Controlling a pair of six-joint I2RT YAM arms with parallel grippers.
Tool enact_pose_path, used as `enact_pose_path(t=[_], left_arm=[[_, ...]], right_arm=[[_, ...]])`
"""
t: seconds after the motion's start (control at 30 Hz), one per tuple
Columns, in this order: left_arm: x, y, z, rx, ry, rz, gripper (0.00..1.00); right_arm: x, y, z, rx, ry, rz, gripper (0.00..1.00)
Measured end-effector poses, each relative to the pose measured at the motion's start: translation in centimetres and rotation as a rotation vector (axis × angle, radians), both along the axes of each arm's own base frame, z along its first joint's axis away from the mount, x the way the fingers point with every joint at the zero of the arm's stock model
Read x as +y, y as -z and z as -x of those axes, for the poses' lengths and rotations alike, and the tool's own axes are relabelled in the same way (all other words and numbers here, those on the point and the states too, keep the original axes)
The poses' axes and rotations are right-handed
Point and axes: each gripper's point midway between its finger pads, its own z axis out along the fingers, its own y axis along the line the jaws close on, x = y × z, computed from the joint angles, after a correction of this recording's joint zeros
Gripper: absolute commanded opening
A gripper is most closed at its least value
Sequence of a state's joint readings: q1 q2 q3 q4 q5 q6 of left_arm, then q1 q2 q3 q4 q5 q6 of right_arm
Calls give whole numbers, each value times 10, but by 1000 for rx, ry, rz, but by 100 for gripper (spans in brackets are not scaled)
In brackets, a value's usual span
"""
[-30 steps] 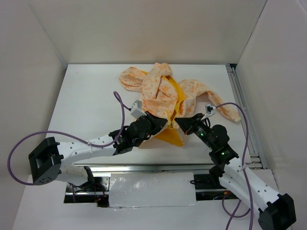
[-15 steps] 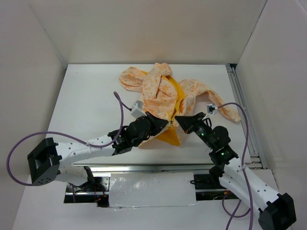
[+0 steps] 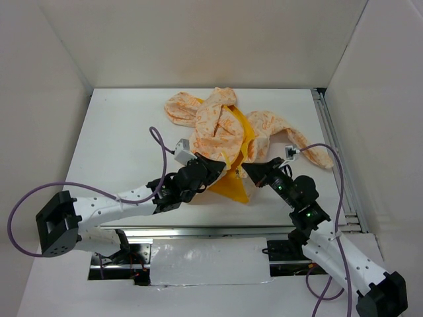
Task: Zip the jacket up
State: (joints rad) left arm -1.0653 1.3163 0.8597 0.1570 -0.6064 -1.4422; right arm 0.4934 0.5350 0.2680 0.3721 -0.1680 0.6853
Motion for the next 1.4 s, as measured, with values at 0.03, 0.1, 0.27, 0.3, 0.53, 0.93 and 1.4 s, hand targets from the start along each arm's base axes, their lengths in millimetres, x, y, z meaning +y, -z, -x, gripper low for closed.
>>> enact_pose_path(t=[0.03, 0.1, 0.27, 0.3, 0.53, 0.93, 1.4], left_arm=[[0, -2, 0, -3, -2, 3, 0], [1, -5, 0, -9, -2, 8, 0], [0, -6, 0, -20, 5, 0, 0], [0, -7, 0, -20, 6, -1, 0], [-3, -8, 2, -19, 23, 2, 0], [-7, -20, 1, -32, 35, 32, 0], [-4, -16, 1, -25, 22, 17, 0]], right_arm=[[1, 2, -1, 7, -2, 4, 0], [2, 7, -2, 24, -5, 13, 0], [5, 12, -3, 38, -14, 24, 0], [5, 12, -3, 36, -15, 24, 0], [8, 11, -2, 35, -24, 30, 0], [11, 10, -3, 30, -27, 29, 0], [9, 4, -3, 16, -14, 19, 0]])
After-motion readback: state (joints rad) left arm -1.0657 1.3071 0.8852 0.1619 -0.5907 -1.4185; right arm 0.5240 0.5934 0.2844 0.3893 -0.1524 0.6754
